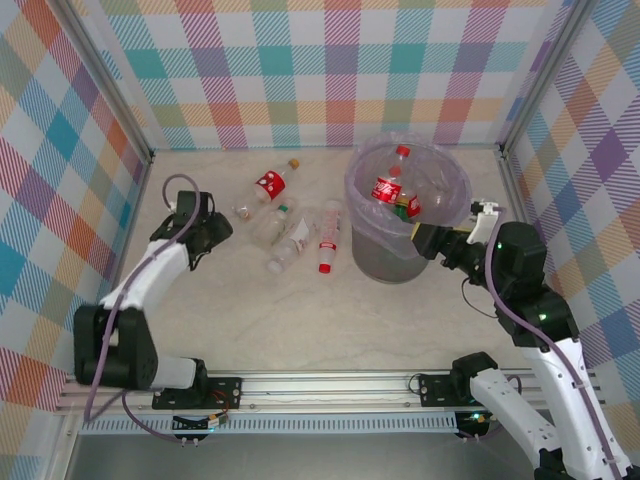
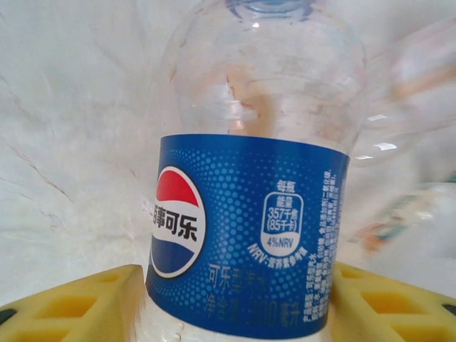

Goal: Put the plastic bottles in the bin

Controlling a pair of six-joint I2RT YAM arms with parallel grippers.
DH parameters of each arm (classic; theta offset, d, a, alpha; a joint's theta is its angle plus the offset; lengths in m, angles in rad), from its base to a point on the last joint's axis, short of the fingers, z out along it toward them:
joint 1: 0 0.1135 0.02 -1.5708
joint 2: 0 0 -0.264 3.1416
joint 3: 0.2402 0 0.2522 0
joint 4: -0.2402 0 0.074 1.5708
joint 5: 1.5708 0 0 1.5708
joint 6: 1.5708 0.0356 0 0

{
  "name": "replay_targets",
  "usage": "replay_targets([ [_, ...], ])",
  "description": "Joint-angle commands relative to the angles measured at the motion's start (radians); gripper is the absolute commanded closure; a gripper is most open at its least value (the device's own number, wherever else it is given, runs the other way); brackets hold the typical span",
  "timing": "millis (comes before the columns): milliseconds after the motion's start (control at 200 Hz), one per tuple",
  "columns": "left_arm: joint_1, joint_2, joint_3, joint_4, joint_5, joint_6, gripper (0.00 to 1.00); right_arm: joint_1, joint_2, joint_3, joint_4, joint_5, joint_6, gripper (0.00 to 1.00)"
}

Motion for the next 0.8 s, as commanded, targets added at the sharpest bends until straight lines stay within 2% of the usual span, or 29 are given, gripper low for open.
replay_targets([
  [0,-0.117,-0.139,-0.057,-0.025,0.069,0.045,0.43,-0.005,0.015,0.074,0.008,-0.06,0.003,0.15],
  [65,-0.226,-0.243,-0.098,0.031,0.079,0.05,0.45,-0.004,0.044,0.098,0.022,-0.122,0.022,0.15],
  [190,-0.39,-0.385,-0.177,0.231,0.142,0.051,0.55,0.042,0.122,0.1,0.116,-0.232,0.075,0.15],
  [335,-0.526,-0.417,-0.21,0.383,0.222,0.047,0.57,0.263,0.256,0.17,0.155,-0.125,0.033,0.15],
  [395,-0.574,-0.426,-0.21,0.421,0.233,0.057,0.57,0.324,0.32,0.205,0.167,-0.104,0.022,0.15],
  [605,-0.662,-0.406,-0.203,0.532,0.319,0.06,0.56,0.379,0.497,0.259,0.231,-0.118,0.032,0.15],
  [795,-0.699,-0.365,-0.19,0.572,0.33,0.067,0.56,0.387,0.549,0.267,0.277,-0.159,0.053,0.13],
])
